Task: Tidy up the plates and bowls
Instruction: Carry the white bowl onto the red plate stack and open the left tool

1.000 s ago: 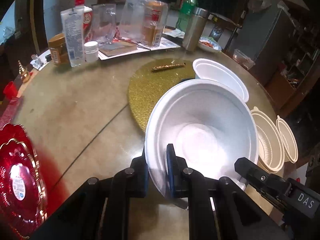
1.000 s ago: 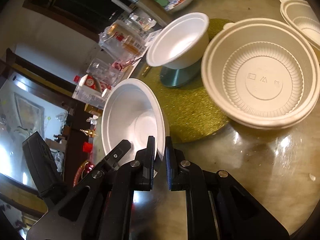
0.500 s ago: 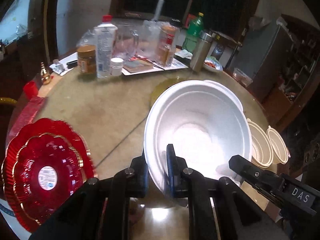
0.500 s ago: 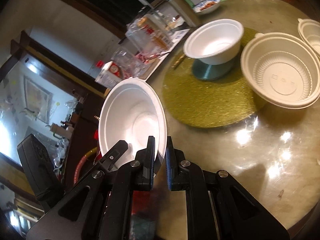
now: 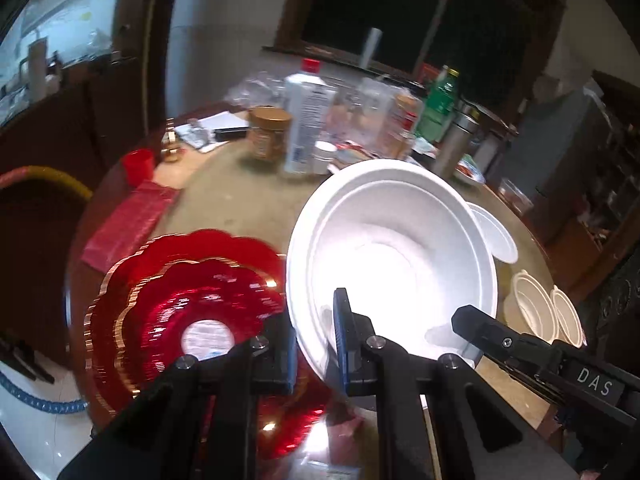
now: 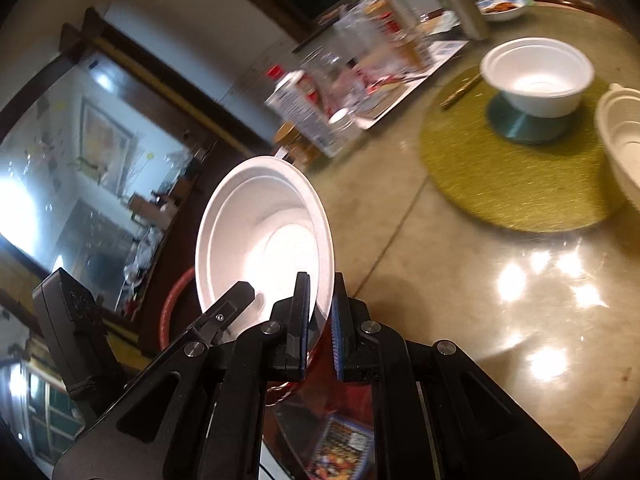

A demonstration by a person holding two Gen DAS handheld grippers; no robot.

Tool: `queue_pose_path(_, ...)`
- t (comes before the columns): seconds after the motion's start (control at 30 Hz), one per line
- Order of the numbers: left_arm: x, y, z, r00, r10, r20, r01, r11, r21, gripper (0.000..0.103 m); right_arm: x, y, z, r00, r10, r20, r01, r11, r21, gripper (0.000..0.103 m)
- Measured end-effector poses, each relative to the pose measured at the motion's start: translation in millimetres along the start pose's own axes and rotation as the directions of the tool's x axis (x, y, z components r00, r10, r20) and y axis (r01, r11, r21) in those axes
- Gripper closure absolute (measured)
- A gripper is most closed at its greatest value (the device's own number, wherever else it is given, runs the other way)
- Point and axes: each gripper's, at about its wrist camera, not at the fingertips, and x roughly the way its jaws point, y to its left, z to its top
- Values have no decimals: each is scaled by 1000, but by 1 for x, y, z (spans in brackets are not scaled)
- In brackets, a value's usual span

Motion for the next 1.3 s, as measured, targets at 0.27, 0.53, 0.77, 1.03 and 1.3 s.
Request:
queue_pose_path(0.27, -11, 40, -5, 999, 54, 5, -53, 997, -59, 89, 38, 32, -15, 997, 26, -79, -30, 998, -49, 94)
queue_pose_path(0.53, -4, 70, -16, 995, 95, -32, -98, 990, -98, 89, 71, 47, -27, 987, 18, -159, -31, 996, -78, 94)
queue_pose_path(0.77, 7, 85, -23, 991, 110, -82, -119, 985, -122, 89, 98, 45, -35, 976, -7, -220, -10, 997, -76, 94)
queue_pose_path(1.03, 18, 94, -29, 985, 114, -131, -132, 982, -133, 88, 113, 39, -37, 965, -28, -262, 10, 998, -69, 94)
queue_pose_path(1.3, 23, 97, -30, 979, 132, -152, -153, 979, -132, 88, 121, 40, -37, 955, -36, -294, 16, 997, -69, 93)
